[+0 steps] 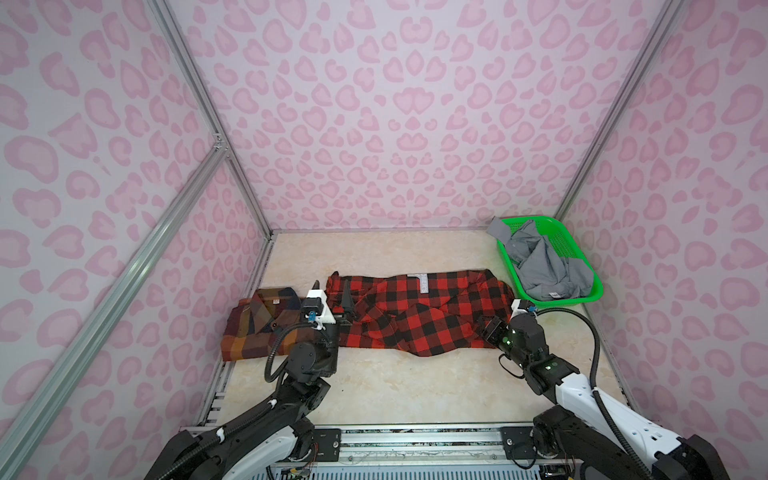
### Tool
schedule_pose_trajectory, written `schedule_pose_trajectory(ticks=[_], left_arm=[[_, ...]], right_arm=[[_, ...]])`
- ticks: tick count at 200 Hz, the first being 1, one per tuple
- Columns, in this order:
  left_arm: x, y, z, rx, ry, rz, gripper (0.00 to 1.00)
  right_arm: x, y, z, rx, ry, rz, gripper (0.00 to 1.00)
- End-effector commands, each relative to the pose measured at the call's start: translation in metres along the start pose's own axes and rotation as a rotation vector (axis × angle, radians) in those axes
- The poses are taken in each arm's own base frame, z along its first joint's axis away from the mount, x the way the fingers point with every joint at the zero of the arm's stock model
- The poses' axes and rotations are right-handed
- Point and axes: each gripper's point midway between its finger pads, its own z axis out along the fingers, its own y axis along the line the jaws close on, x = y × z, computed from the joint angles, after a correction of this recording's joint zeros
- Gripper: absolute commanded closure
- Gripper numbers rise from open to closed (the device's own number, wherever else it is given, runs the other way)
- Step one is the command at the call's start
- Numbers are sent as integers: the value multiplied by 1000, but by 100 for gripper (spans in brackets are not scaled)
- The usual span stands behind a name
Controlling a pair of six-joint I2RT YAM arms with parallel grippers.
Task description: Fold and stack the long sleeve shirts
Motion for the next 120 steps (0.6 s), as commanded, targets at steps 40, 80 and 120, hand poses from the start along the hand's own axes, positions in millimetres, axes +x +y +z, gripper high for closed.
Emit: schedule_pose_trajectory(ticks=[40, 80, 120], left_arm=[[30, 22, -28, -73, 238, -284, 24], [9, 39, -47, -135, 382, -272, 2], [11, 50, -62, -161, 580, -59, 3]], right_arm=[[33, 80, 28, -192, 208, -197, 42], [95, 157, 70, -337, 531, -431, 39], [141, 191, 113, -407, 655, -539, 38]])
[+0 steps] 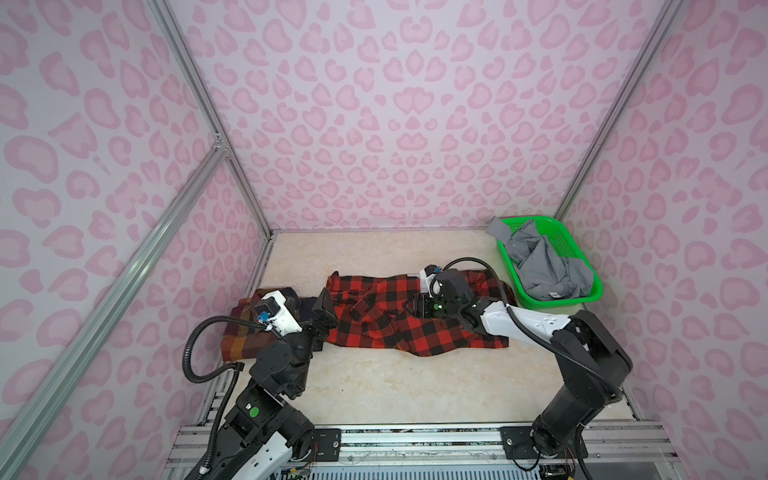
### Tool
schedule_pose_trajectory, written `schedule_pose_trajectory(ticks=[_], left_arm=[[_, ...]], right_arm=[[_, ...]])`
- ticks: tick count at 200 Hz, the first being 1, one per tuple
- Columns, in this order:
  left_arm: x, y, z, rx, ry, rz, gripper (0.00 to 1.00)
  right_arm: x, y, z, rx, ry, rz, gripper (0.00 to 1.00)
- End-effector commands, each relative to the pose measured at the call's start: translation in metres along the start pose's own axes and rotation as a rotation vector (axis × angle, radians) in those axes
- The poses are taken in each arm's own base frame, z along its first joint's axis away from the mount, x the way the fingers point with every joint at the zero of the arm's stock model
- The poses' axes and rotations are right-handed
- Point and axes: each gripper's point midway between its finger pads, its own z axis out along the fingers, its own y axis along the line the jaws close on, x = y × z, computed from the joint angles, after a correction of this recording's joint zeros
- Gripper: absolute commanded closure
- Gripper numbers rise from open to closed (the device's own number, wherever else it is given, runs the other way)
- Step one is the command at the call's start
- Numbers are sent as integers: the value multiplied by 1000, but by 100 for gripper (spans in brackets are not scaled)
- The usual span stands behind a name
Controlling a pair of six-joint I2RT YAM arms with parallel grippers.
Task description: Fold and stack the long sleeve shirts
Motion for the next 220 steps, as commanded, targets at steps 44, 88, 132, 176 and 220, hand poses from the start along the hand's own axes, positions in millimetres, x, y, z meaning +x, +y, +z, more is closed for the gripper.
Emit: schedule_pose_trajectory(ticks=[44, 88, 132, 176, 220], left_arm=[[42, 41, -18, -126, 197, 227, 3], [41, 47, -20, -143, 173, 233, 3], [42, 49, -20, -155, 171, 240, 3], [39, 52, -22, -164, 152, 232, 3], [39, 52, -22, -162, 152, 230, 3]], right_arm=[[29, -9, 68, -15, 202, -92, 41], [45, 3, 78, -72, 247, -118, 55], [51, 13, 83, -103, 258, -128, 91], [7, 24, 58, -75, 143, -158, 100], [-57, 17, 11, -2, -43, -156, 100]])
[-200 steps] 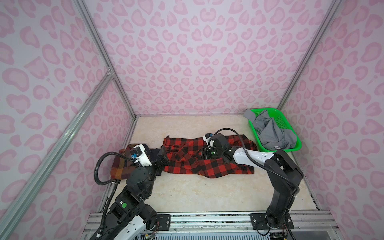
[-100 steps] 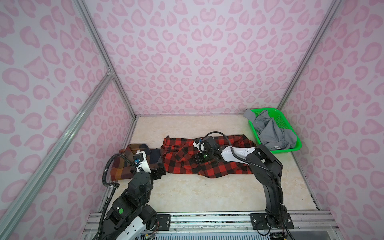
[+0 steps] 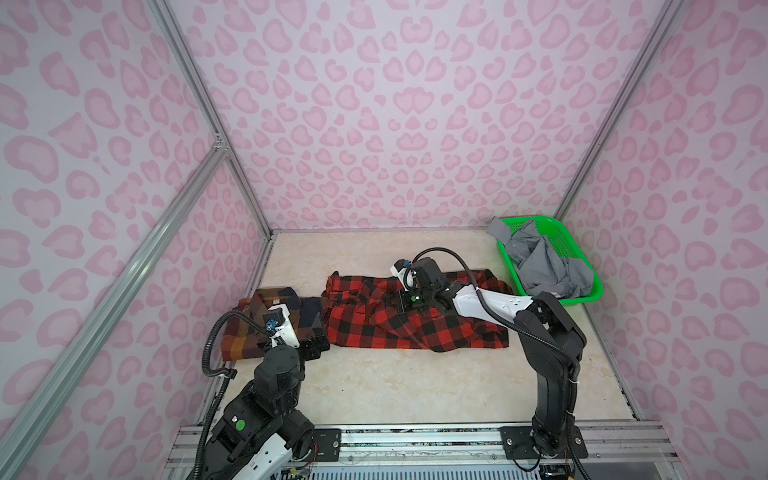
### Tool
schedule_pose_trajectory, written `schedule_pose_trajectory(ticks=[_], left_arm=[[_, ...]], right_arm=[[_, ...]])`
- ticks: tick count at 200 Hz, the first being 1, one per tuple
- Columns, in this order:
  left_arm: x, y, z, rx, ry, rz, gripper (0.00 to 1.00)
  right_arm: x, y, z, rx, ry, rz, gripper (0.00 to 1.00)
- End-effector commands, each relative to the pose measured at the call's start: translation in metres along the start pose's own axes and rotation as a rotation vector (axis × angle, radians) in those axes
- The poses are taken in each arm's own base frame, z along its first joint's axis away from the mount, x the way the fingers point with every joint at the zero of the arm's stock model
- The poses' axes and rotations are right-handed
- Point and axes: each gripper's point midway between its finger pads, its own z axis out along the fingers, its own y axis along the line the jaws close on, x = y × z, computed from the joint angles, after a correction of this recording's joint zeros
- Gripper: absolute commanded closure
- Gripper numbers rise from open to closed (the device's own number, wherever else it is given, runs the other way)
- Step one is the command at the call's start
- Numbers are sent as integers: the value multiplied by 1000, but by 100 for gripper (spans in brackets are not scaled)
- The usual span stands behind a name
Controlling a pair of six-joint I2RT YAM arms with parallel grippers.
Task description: Fold and stack the long sleeve shirts
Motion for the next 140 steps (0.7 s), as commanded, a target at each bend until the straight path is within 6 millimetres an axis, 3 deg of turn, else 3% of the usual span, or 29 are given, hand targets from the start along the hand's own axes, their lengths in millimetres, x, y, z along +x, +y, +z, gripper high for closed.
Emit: schedule_pose_trajectory(ticks=[1, 31, 55, 97, 118, 122, 140], left_arm=[[0, 2, 0, -11, -7, 4, 3], [0, 2, 1, -12, -5, 7, 3], [0, 2, 1, -16, -4, 12, 3], [0, 5, 0, -20, -12, 7, 3], [-1, 4, 0, -17, -17, 7, 3], [-1, 4, 0, -18, -17, 8, 3], [0, 3, 0, -12, -11, 11, 3]], right_arm=[[-25, -12, -21, 74, -89, -9, 100], [-56, 0, -42, 126, -201, -59, 100], [-61, 28, -32, 172, -225, -168, 100], [-31, 54, 19, 242, -189, -260, 100], [0, 60, 50, 263, -135, -299, 100], [-4, 70, 52, 255, -146, -312, 100], [15, 75, 61, 286, -130, -352, 91]])
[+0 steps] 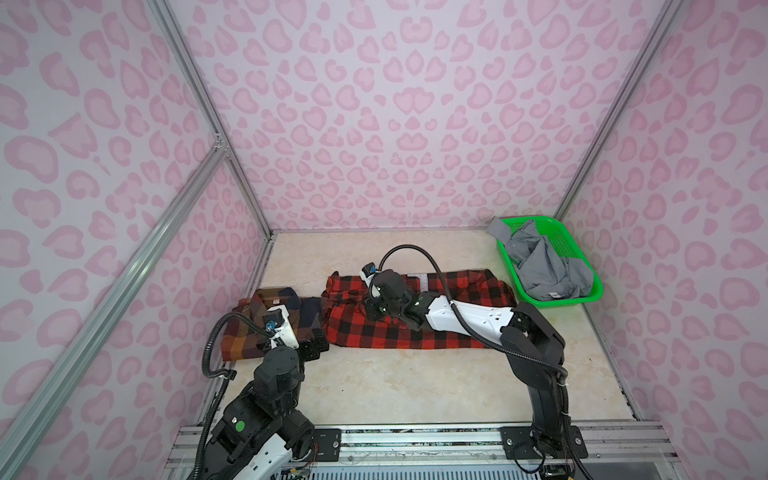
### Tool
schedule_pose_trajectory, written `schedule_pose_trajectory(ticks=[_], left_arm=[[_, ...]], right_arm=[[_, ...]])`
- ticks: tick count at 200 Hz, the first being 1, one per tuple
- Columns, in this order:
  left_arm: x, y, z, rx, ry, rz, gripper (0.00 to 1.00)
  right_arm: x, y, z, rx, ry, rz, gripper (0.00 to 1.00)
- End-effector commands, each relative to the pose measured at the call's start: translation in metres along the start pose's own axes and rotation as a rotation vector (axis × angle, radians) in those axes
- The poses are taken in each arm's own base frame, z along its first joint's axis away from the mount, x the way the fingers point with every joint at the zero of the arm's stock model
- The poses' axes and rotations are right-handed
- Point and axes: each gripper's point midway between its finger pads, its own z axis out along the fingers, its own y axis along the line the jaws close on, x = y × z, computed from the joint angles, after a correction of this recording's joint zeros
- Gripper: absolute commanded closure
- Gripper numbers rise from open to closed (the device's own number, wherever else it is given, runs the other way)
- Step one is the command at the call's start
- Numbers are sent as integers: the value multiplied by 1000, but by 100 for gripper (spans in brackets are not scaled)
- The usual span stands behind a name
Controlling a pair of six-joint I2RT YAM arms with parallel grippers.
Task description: Fold and stack the long sleeve shirts
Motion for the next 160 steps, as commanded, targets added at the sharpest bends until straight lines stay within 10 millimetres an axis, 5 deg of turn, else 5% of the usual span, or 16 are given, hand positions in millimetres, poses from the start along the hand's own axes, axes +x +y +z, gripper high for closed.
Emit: schedule_pose_trajectory(ticks=[1, 52, 124, 160], left_arm=[[0, 1, 0, -3, -6, 5, 3], [0, -1, 0, 8, -2, 0, 3], [0, 2, -2, -4, -2, -18, 3], [1, 3, -2, -6, -2, -19, 3]], right_arm=[[7, 5, 5, 74, -23, -54, 91], [46, 44, -7, -122, -9, 7, 61], [84, 109, 7, -311, 155, -24, 51], [113, 97, 19, -203, 250, -83, 51]])
